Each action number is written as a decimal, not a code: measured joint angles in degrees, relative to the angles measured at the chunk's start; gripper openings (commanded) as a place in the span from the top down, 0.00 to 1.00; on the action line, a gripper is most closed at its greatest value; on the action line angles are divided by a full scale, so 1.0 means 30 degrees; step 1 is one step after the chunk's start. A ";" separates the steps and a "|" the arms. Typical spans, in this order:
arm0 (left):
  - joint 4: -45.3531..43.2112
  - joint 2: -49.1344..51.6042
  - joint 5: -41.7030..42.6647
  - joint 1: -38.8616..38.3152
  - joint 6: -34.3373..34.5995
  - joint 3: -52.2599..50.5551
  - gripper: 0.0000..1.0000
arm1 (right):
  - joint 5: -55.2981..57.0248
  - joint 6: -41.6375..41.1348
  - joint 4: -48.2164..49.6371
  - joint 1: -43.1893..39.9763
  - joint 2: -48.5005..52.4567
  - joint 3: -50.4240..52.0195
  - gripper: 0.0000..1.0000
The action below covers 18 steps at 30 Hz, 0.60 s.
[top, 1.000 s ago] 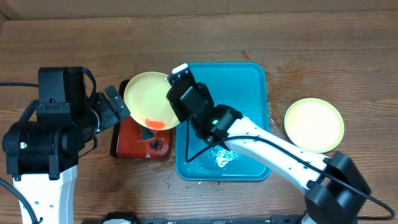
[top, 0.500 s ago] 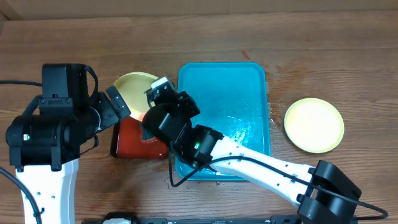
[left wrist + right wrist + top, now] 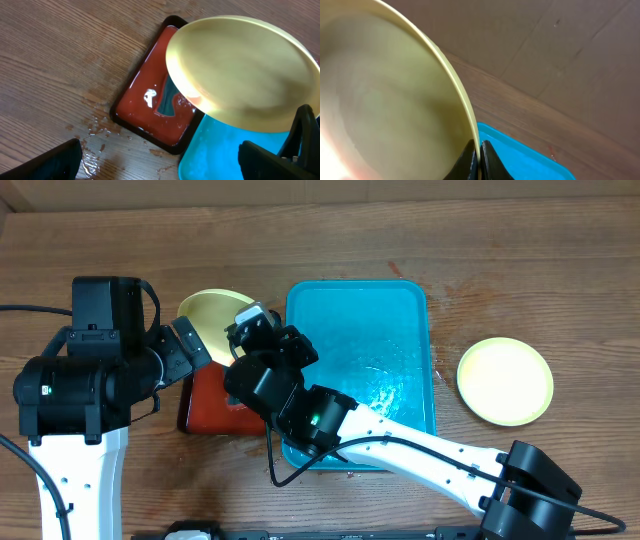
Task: Clean dirty plates on tray and stack at the side
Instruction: 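Hold the yellow plate tilted over the red tray to drain it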
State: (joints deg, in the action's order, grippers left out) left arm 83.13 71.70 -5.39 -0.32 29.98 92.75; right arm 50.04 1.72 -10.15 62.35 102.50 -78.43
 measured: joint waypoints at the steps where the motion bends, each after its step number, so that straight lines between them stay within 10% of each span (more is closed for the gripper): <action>1: 0.0000 0.0000 0.0000 0.0000 0.0007 0.0000 0.00 | 0.0029 0.0175 -0.0007 0.0000 0.0000 0.0000 0.96; 18: 0.0000 0.0000 0.0000 0.0000 0.0000 0.0000 0.00 | 0.1734 0.1078 0.0022 0.0364 0.0000 0.0000 0.96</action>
State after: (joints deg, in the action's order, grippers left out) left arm 83.13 71.70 -5.39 -0.32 29.98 92.75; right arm 55.24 4.95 -10.09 63.44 102.50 -78.43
